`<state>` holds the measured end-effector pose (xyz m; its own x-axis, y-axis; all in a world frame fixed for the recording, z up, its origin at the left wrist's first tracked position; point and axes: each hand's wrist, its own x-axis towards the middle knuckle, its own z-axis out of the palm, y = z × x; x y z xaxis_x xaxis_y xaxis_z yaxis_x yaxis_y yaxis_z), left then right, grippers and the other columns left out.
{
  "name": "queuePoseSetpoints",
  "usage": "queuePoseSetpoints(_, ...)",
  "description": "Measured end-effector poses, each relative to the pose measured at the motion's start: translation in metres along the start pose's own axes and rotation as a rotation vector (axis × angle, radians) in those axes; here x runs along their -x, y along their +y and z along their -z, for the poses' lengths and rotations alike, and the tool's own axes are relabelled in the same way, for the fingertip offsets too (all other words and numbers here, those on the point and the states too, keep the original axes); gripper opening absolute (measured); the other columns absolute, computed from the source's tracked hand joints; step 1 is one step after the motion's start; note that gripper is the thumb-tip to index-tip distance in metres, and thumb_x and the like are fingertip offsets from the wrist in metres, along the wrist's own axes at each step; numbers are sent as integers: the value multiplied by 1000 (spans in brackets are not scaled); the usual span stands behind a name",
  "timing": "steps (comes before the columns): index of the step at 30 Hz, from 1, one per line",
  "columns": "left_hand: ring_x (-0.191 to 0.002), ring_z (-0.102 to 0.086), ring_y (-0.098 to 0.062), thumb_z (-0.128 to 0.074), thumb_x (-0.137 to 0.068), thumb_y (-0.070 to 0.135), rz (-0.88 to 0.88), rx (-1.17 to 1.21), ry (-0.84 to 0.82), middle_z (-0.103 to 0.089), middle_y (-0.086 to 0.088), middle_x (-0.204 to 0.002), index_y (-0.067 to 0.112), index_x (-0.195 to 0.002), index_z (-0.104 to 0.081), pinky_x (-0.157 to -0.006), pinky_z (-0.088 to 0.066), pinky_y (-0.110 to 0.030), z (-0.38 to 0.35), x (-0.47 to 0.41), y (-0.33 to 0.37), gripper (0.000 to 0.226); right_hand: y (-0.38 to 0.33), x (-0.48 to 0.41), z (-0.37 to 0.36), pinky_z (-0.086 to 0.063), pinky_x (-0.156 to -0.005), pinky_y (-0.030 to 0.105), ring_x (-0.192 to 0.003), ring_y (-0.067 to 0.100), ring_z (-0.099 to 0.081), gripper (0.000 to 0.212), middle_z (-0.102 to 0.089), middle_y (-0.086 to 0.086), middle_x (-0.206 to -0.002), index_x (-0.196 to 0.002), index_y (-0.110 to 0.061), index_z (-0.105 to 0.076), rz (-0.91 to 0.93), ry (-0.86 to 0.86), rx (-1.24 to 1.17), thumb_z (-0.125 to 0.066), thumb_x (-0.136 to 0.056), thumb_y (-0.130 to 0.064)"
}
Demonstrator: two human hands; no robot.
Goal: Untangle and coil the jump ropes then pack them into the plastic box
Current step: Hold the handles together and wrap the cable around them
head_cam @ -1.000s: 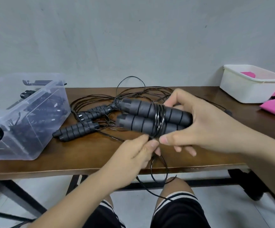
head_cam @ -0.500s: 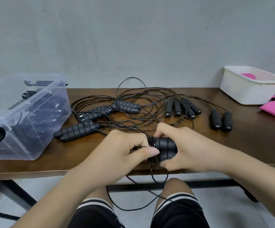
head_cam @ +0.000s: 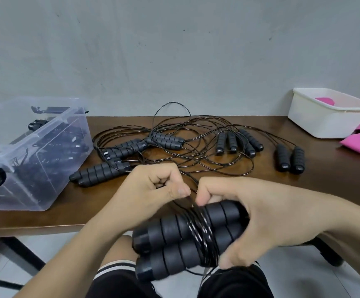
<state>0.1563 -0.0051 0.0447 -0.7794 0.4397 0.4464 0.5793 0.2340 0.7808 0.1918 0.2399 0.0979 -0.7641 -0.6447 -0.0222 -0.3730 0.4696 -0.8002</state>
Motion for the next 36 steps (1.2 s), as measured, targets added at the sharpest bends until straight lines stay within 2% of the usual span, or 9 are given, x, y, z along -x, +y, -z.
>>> queuePoseSetpoints(3, -61, -47, -4, -48, -103, 43, 138, -19, 99, -53, -2, -66, 28, -73, -59, -61, -38, -25, -15, 10, -14, 35, -14, 4, 18, -62, -71, 67, -82, 53, -72, 54, -76, 20, -100, -111, -19, -60, 8, -32, -143, -96, -74, -3)
queuePoseSetpoints(5, -59, -54, -16, -33, -108, 34, 370, 207, 153, -57, -20, -66, 13, -71, -64, -60, -39, -30, -22, 14, -20, 52, -21, 5, 29, -56, -52, 45, -60, 37, -67, 55, -75, 18, -88, -110, -20, -56, 33, 4, -173, -95, -75, -4)
queuePoseSetpoints(8, -45, -44, -18, -33, -113, 11, 334, 177, 294, -47, 2, -49, 24, -60, -67, -47, -36, -24, -45, 14, -5, 65, -30, 0, 32, -43, -45, 29, -48, 23, -53, 56, -70, 13, -67, -109, -13, -48, 65, 134, -210, -92, -74, -15)
queuePoseSetpoints(11, -49, -24, -14, -36, -114, 34, 224, 185, 138, -31, 7, -55, 20, -75, -59, -48, -24, -24, -65, 15, 12, 47, -25, -13, 33, -45, -48, 31, -46, 24, -54, 57, -71, 13, -69, -107, -16, -47, 91, 352, -87, -94, -77, -25)
queuePoseSetpoints(17, -52, -41, -8, -42, -111, 47, 198, -80, -5, -45, 8, -55, 26, -83, -58, -57, -34, -25, -71, 19, 16, 38, 11, -34, 28, -55, -58, 33, -50, 8, -59, 56, -73, -1, -74, -109, -29, -46, -31, 461, 254, -91, -81, -45)
queuePoseSetpoints(22, -63, -53, -15, -50, -109, 42, 150, -296, -71, -56, 10, -66, 19, -83, -59, -56, -35, -19, -47, 17, 33, 36, 43, -38, 11, -45, -71, 15, -88, -3, -61, 48, -65, -18, -97, -113, -34, -48, -14, 486, 376, -78, -86, -59)
queuePoseSetpoints(27, -58, -55, -14, -58, -102, 51, 53, -408, -5, -55, 9, -59, 30, -79, -65, -53, -33, -20, -14, 8, 40, 32, 51, -27, -13, -52, -59, 24, -76, 9, -67, 43, -66, -13, -82, -114, -33, -58, -2, 394, 255, -52, -89, -68)
queuePoseSetpoints(31, -70, -66, -19, -67, -92, 54, 25, -349, 82, -67, 3, -70, 29, -79, -70, -63, -49, -34, 7, -1, 34, 27, 42, -18, -19, -61, -62, 47, -68, 19, -68, 17, -69, -1, -80, -113, -35, -62, 29, 279, 128, -57, -104, -48)
queuePoseSetpoints(36, -68, -60, -9, -78, -87, 53, 9, -252, 72, -65, 4, -72, 25, -75, -67, -64, -47, -27, 21, -9, 17, 32, 25, -8, -13, -57, -54, 31, -59, 9, -62, 17, -65, -6, -78, -107, -33, -66, 34, 240, -13, -60, -102, -47)
